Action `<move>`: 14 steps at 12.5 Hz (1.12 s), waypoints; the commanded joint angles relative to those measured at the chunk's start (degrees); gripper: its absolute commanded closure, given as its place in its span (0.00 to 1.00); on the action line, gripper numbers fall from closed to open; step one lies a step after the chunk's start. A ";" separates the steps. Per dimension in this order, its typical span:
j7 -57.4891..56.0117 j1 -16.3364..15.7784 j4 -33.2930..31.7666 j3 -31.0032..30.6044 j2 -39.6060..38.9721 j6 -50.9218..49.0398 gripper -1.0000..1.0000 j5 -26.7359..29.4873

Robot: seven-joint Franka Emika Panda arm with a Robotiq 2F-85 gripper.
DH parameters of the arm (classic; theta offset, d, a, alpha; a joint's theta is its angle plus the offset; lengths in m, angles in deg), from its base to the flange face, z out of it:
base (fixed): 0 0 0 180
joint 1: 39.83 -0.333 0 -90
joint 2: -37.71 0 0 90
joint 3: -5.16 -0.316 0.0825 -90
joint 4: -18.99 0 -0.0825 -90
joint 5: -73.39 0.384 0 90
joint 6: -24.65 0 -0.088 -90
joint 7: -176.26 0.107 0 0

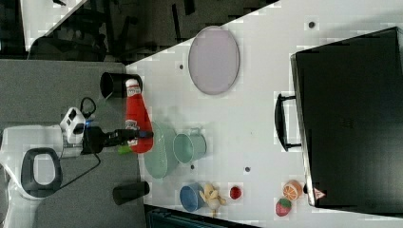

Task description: Pick Ketchup from the table and place it in strainer.

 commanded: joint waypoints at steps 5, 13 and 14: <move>25.64 -3.37 -1.67 -14.70 -7.64 9.79 0.38 0.25; 44.00 -7.21 -4.26 -20.05 -25.51 35.01 0.24 -4.02; 44.63 -7.21 -4.61 -19.97 -26.79 35.96 0.13 -5.18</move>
